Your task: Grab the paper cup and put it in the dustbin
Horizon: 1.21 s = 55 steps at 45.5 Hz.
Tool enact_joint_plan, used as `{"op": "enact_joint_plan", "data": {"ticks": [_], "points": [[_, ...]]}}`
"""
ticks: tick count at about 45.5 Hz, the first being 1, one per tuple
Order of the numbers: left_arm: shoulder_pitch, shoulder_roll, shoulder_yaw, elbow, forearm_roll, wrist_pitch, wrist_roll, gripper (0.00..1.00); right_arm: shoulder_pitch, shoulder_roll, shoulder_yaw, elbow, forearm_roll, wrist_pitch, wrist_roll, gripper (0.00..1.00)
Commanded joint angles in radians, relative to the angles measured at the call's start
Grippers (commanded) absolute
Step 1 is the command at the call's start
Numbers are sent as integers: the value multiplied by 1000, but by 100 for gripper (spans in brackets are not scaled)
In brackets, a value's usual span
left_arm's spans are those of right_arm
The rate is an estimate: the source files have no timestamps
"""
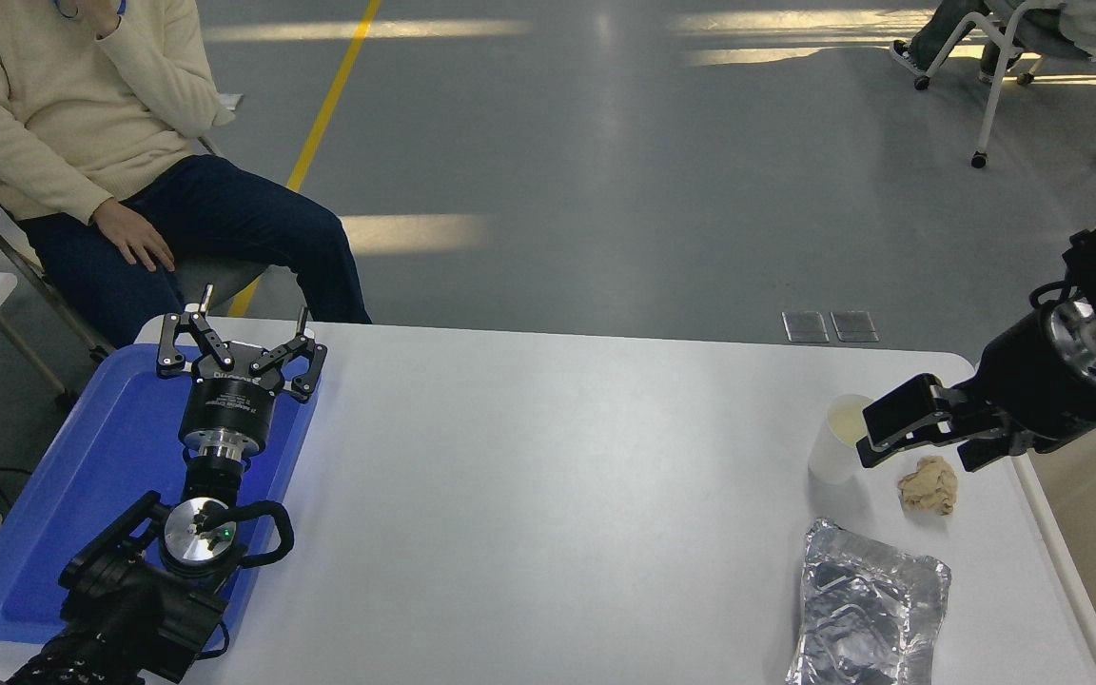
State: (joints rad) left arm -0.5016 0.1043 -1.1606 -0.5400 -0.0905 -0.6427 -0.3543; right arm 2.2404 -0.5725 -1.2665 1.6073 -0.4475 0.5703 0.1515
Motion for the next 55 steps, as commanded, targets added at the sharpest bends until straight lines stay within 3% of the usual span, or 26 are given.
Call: {"op": "enact_joint_plan", "data": {"ticks": [1, 19, 27, 55], "points": [[0, 0, 1, 0, 0, 0, 0, 100, -38, 48, 4, -115, -10, -3, -1, 100], [0, 0, 1, 0, 0, 0, 0, 100, -309, 135, 70, -519, -22, -46, 0, 100], [0, 0, 1, 0, 0, 0, 0, 100, -484, 149, 166, -739, -123, -78, 0, 100], [0, 0, 1, 0, 0, 0, 0, 100, -800, 149, 239, -879, -208, -302, 5, 100]]}}
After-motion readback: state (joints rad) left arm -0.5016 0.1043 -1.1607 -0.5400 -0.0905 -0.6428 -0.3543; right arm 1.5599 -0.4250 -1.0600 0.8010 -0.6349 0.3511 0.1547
